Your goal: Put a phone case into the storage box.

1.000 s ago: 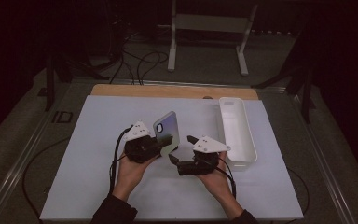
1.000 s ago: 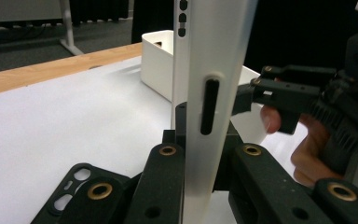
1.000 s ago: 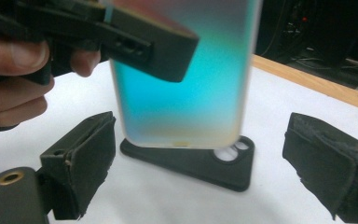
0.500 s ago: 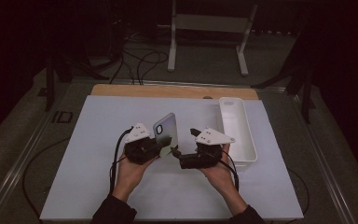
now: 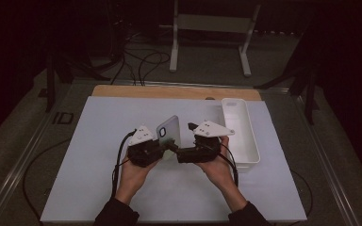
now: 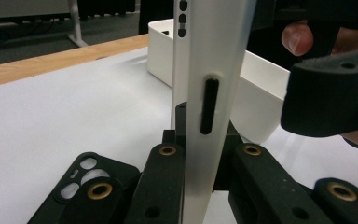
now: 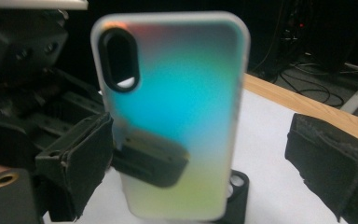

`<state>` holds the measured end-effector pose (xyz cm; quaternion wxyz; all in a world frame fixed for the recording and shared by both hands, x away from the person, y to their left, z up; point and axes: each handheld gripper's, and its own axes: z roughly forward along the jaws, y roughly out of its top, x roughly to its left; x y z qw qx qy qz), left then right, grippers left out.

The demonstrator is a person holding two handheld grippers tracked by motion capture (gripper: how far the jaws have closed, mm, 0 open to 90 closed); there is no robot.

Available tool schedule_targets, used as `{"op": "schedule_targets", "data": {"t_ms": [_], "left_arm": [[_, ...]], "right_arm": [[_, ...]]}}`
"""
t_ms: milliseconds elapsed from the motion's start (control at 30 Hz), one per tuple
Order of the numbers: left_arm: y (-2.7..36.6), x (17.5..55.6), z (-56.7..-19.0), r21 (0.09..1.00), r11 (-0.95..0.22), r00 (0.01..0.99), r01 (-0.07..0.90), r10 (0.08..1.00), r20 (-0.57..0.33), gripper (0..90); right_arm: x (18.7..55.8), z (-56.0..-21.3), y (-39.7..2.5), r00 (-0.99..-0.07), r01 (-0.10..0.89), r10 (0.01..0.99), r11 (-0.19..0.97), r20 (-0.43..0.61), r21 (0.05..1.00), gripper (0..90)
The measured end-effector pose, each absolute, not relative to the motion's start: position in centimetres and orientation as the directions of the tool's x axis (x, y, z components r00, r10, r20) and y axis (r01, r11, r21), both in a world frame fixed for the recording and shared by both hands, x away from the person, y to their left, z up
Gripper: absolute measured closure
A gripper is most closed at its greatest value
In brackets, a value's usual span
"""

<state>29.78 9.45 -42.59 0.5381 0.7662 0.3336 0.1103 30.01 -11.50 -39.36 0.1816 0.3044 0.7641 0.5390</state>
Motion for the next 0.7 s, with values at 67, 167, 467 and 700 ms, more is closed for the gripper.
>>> {"op": "schedule_targets", "data": {"t_ms": [67,167,467,700], "left_arm": [[9.3,29.7,-42.7,0.897,-0.205,0.753,0.392,0.631,-0.185,86.0],[9.1,29.7,-42.8,0.896,-0.209,0.755,0.392,0.629,-0.184,86.0],[9.1,29.6,-43.1,0.894,-0.205,0.752,0.399,0.631,-0.19,85.9],[8.9,29.4,-43.2,0.896,-0.202,0.752,0.395,0.632,-0.189,86.0]], "right_arm": [[30.0,-39.1,-11.0,-0.749,0.266,0.661,0.233,0.048,0.935,8.4],[30.0,-38.8,-10.6,-0.75,0.264,0.659,0.227,0.051,0.938,8.5],[30.5,-38.4,-9.8,-0.738,0.279,0.67,0.195,0.08,0.94,11.7],[30.7,-38.8,-9.0,-0.736,0.303,0.67,0.196,0.098,0.933,11.6]]}}
